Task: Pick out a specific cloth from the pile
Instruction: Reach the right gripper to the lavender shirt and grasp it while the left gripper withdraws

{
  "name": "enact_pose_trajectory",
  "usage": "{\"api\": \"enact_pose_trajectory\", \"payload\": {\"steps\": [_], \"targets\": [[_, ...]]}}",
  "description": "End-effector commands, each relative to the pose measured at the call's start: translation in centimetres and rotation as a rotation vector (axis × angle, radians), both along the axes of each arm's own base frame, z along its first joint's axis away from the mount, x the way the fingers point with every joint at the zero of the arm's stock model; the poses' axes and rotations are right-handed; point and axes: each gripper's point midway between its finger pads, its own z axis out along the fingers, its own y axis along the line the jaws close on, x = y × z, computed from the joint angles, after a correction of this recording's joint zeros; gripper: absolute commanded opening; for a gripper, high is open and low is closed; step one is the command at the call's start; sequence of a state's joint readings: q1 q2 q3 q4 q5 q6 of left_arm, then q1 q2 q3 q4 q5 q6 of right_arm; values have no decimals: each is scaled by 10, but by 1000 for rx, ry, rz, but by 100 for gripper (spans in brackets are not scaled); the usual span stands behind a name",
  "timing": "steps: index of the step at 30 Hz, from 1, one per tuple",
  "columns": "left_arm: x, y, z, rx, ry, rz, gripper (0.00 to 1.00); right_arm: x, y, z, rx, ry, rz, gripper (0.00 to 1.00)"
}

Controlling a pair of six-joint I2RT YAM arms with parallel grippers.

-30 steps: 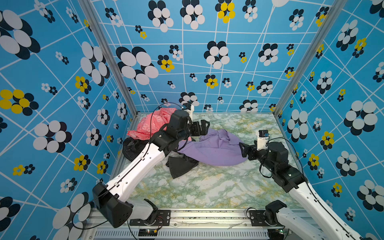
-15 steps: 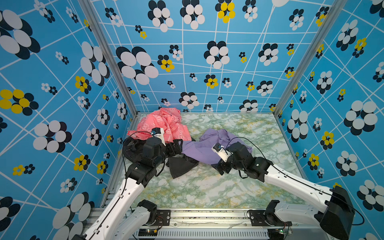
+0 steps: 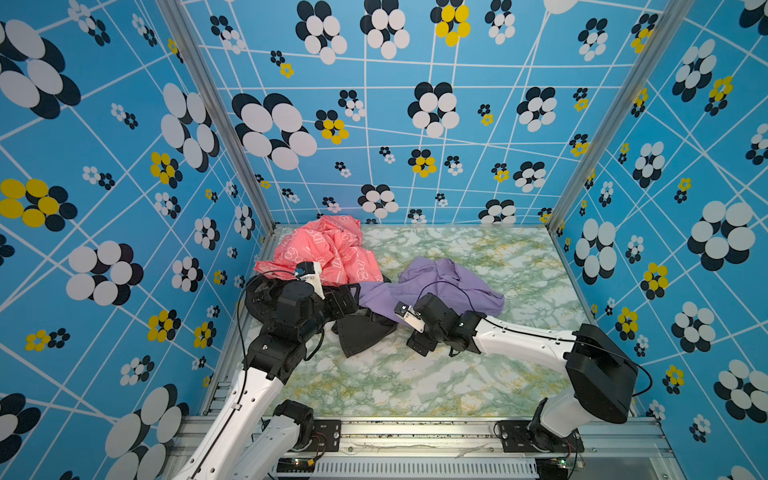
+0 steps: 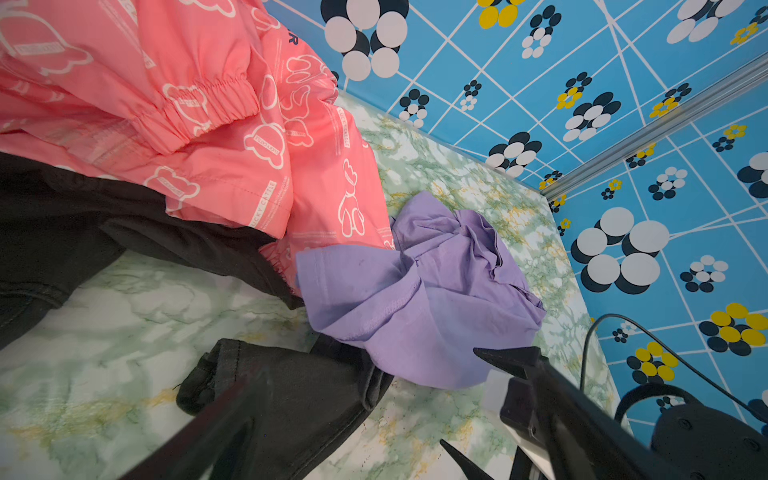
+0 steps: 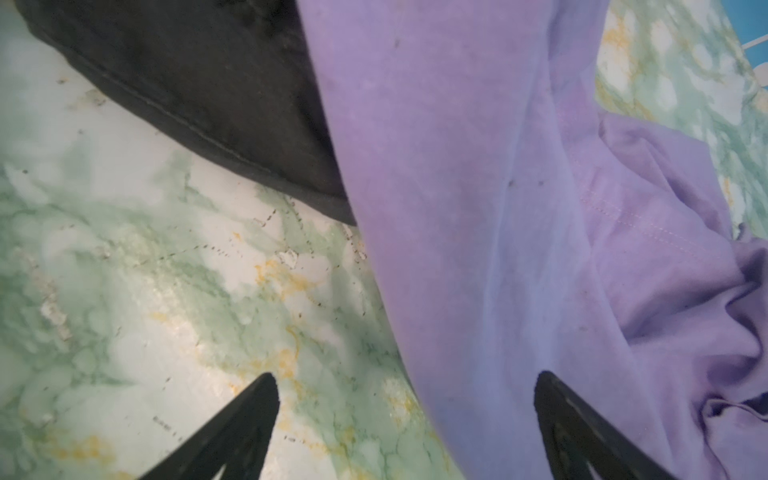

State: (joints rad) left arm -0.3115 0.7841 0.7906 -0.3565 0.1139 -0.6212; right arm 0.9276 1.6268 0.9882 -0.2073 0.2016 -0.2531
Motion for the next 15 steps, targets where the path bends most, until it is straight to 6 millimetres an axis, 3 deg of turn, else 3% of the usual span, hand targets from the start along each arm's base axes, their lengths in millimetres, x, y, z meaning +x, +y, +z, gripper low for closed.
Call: {"api": "enact_pose_trajectory", "payload": {"steps": [1,7,15], "targets": [[-1,0,-3,-18,12,-2,99,21,10,6,32,-58,-87,94],[-4,5,-4,-19,11,13,99,36,22,-2,52,-51,-150,74],[-6,11,-7,-31,13,30,99,52,18,7,110,-134,-245,26]]}}
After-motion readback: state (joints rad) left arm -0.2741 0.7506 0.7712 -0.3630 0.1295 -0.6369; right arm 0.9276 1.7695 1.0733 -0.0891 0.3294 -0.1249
